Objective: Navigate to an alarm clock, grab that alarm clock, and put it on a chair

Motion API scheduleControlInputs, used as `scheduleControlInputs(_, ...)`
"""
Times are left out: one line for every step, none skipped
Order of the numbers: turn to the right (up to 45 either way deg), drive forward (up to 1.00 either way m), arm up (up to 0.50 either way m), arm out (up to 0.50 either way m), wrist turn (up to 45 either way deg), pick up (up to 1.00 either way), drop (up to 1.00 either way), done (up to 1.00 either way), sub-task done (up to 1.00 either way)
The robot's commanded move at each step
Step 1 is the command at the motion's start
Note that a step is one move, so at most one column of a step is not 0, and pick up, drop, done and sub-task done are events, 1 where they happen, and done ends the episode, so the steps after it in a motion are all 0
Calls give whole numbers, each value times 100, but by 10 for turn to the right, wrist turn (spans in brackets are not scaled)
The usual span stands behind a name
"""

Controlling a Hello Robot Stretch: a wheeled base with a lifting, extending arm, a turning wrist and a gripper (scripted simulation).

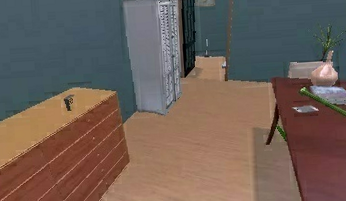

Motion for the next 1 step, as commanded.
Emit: scheduleControlInputs(0, 0, 0, 0, 450, 0, 0, 0, 0)
